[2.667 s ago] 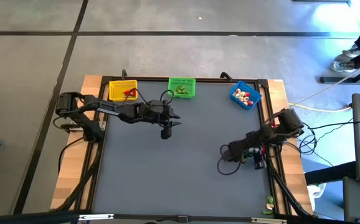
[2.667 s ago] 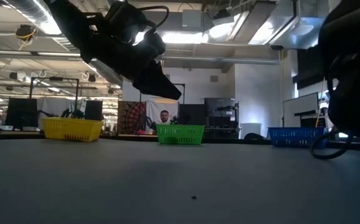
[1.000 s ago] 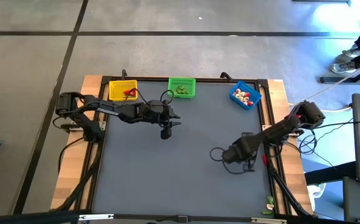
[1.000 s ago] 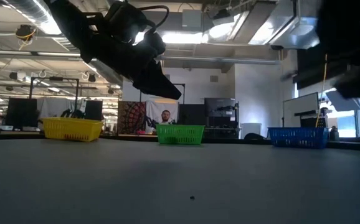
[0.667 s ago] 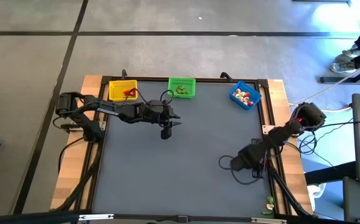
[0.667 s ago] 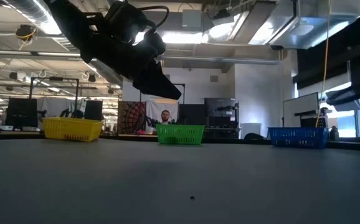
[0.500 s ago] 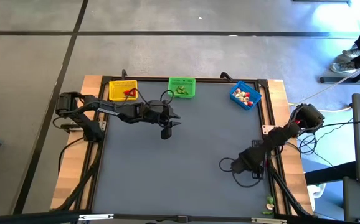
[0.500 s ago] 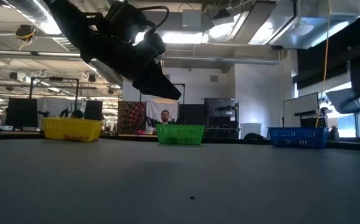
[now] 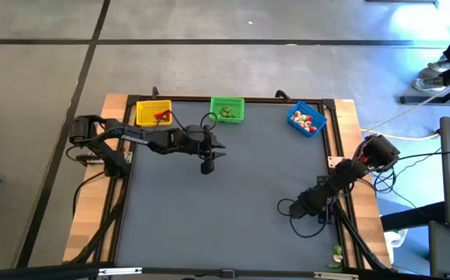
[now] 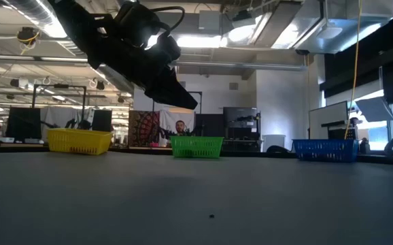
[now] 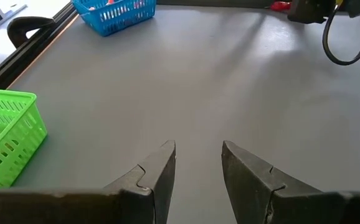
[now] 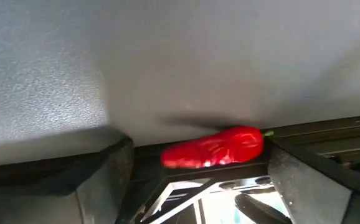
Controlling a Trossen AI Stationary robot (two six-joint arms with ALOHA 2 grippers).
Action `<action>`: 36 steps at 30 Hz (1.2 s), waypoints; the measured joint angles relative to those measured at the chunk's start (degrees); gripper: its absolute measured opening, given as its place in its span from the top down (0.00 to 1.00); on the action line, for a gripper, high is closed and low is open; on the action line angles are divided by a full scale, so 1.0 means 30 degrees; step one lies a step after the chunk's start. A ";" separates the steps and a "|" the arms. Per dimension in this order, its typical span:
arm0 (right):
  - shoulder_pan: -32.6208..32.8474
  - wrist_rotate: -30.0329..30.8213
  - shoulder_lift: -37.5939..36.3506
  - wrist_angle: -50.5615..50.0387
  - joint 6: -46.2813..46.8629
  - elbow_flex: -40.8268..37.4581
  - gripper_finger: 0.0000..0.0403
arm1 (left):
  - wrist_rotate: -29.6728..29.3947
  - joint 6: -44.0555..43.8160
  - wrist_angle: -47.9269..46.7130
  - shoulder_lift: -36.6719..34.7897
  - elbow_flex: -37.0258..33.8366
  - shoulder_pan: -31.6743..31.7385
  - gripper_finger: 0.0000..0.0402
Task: Sort produce into baskets
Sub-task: Put the red chili pepper into the yellow basket
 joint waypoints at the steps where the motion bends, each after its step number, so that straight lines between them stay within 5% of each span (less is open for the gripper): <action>1: -0.0006 0.0040 0.0064 0.0038 -0.0097 -0.0028 0.13 | 0.0000 0.0046 -0.0016 0.0000 0.0000 0.0000 0.68; 6: 0.0001 0.0503 0.0122 0.0360 -0.0448 -0.0043 0.23 | 0.0000 0.0064 -0.0051 0.0000 0.0000 0.0000 0.68; 22: 0.0030 0.0889 0.0138 0.0754 -0.0407 -0.0089 0.76 | 0.0000 0.0283 -0.0051 0.0000 0.0000 0.0000 0.68; 36: -0.0006 0.1550 -0.0879 0.0917 -0.0324 0.1514 0.85 | 0.0000 0.0261 -0.0028 0.0000 0.0000 0.0000 0.68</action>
